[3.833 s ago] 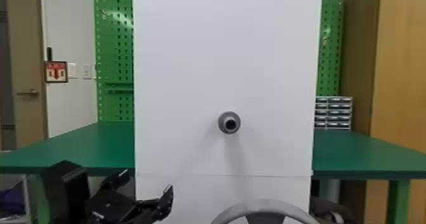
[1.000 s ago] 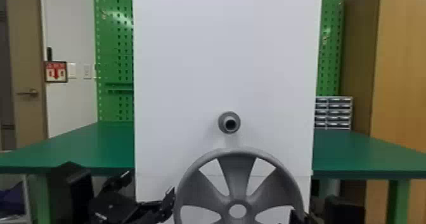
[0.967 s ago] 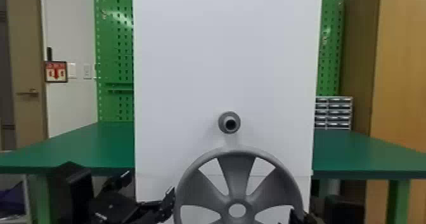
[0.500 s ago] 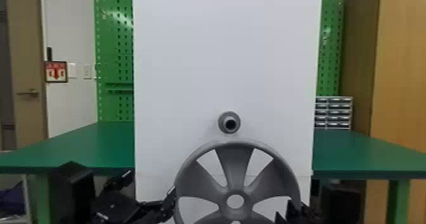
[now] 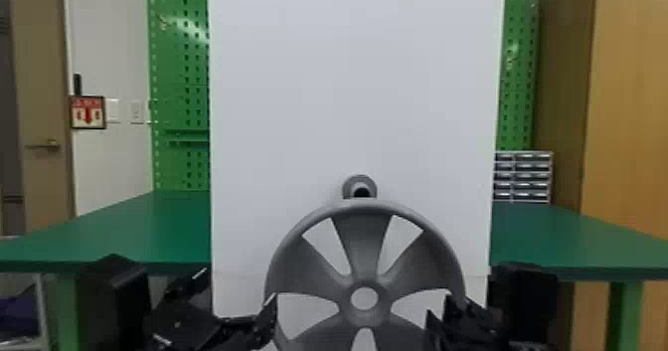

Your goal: Hold the wheel and insert it

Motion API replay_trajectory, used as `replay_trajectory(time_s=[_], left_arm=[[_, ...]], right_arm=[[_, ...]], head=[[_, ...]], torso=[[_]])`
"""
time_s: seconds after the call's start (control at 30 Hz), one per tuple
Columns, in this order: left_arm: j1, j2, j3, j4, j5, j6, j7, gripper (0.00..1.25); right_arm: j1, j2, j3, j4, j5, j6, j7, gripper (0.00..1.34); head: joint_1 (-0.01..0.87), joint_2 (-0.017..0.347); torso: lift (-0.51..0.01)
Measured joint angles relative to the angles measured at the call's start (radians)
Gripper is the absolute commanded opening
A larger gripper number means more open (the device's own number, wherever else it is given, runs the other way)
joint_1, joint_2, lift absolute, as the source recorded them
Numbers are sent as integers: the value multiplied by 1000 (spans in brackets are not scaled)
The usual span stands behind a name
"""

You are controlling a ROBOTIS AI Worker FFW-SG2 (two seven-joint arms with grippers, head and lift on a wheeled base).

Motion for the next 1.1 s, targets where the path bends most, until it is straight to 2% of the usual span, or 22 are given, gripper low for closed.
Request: replay_trajectory(time_s=[1.1], left_arm=[[1,0,-6,5,-4,0,2,1147]], right_arm=[[-103,0,3,-26,-9,105,0,157]], head=[[97,15]], torso=[[-442]])
